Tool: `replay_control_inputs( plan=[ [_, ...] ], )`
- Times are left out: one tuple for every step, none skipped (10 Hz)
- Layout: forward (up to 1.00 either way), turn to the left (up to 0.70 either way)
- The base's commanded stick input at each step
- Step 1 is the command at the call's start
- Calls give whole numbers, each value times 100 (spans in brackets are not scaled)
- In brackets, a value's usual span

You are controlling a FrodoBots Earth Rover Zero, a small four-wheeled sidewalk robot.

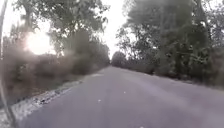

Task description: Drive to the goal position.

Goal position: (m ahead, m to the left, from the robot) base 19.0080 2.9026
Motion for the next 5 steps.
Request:
replay_control_inputs(
  plan=[
    [70, 1],
    [70, 1],
    [70, 1],
    [70, 1],
    [70, 1]
  ],
)
